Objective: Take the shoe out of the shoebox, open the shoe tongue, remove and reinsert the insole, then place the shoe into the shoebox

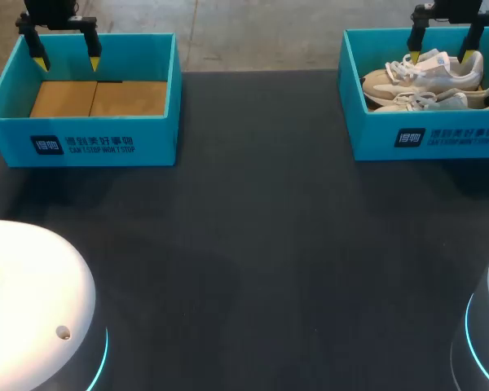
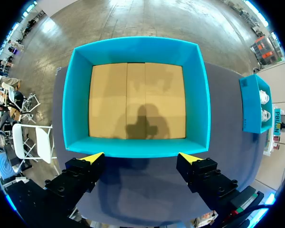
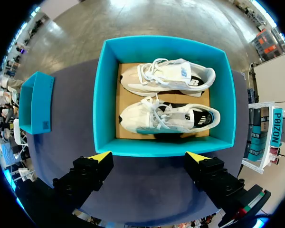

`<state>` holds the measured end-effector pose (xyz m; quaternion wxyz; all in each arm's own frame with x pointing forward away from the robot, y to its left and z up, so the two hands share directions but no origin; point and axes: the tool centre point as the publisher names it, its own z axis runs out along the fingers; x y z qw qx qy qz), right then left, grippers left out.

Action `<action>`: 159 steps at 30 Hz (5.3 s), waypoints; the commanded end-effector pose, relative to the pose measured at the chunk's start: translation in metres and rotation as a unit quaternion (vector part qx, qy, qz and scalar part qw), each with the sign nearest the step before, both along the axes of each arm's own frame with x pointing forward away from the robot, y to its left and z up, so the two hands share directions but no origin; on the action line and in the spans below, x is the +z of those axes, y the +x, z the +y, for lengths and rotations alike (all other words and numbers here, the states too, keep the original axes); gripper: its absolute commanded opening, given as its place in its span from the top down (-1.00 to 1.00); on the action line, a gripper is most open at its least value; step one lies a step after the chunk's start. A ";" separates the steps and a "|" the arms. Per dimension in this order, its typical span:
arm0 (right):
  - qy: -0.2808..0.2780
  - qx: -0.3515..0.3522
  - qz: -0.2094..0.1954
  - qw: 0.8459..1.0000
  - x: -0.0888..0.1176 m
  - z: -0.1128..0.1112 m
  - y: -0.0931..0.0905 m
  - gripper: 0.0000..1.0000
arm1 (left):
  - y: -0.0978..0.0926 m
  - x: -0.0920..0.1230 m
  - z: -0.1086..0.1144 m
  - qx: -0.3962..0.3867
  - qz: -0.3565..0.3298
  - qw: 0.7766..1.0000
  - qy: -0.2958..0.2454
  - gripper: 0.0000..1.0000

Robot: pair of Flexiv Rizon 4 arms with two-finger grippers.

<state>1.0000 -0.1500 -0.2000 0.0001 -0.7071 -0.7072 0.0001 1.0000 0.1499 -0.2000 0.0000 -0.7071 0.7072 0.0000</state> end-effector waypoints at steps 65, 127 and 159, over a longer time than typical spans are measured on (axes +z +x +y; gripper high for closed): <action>-0.075 -0.043 -0.016 0.996 -0.080 -0.129 0.018 -0.53 | 0.000 0.000 0.000 0.000 0.000 1.000 0.000 -1.00; -0.080 -0.015 -0.003 0.997 -0.144 -0.181 0.048 -0.30 | 0.000 0.000 0.000 0.000 0.000 1.000 0.000 -1.00; -0.058 -0.012 0.023 0.998 -0.172 -0.185 0.043 0.04 | 0.000 0.000 0.000 0.000 0.000 1.000 0.000 -1.00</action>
